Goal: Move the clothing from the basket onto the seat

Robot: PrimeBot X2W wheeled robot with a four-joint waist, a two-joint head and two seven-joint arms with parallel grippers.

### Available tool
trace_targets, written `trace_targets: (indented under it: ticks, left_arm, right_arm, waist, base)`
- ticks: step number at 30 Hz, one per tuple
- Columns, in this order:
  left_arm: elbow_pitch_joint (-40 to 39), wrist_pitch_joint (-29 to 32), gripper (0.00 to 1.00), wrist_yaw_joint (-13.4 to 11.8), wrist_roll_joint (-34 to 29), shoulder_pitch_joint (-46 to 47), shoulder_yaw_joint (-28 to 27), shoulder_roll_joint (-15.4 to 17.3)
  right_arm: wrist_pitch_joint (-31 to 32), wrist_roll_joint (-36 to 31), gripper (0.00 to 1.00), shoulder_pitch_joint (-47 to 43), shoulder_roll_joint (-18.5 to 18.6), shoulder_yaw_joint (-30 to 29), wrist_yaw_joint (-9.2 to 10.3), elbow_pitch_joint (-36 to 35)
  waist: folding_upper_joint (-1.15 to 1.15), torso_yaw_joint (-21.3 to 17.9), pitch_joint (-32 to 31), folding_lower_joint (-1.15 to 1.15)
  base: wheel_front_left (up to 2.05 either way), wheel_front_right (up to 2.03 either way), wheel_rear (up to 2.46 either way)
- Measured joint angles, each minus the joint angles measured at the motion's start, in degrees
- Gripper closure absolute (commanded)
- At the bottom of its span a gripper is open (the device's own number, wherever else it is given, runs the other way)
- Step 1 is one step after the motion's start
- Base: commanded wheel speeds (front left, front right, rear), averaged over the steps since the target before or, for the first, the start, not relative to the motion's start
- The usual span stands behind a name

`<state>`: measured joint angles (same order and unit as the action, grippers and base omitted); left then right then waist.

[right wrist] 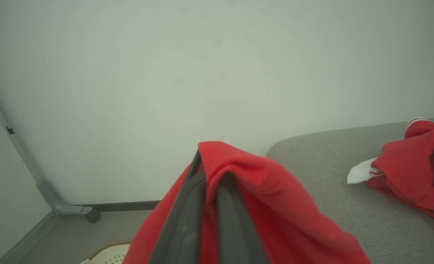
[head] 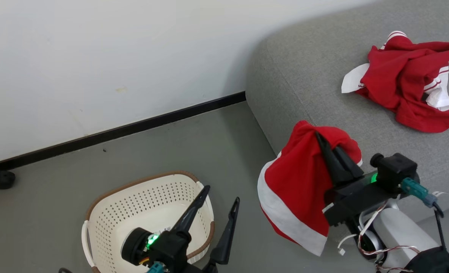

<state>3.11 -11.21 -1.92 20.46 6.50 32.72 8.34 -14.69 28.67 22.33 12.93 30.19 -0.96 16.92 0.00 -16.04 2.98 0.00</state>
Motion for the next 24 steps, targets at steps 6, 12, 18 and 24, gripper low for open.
trace_targets:
  ticks: [6,12,18,24]
  left_arm:
    - [-0.6,0.0,0.0,0.9,-0.6,0.0,1.8,-0.4]
    - [-1.8,1.3,0.0,1.5,-2.1,0.7,2.5,0.6]
    - [-2.6,2.7,0.0,2.1,-3.1,3.7,2.8,1.7]
    - [-4.0,3.9,0.0,2.5,-3.5,5.5,2.9,1.9]
  right_arm:
    - [0.0,0.5,1.0,0.3,2.2,-5.3,0.02,-1.9]
    - [0.0,1.4,1.0,6.4,5.2,-11.8,0.02,-2.7]
    - [0.0,1.6,1.0,16.7,9.1,-18.2,0.02,0.1]
    - [0.0,1.7,1.0,25.4,14.7,-23.8,-0.04,5.2]
  waist:
    - [0.0,-1.1,2.3,0.0]
    - [0.0,-1.2,5.6,0.0]
    - [0.0,-0.5,9.6,0.01]
    - [0.0,0.9,13.7,0.01]
  base:
    - [0.0,0.0,0.0]
    - [0.0,0.0,0.0]
    - [0.0,0.0,0.0]
    - [0.0,0.0,0.0]
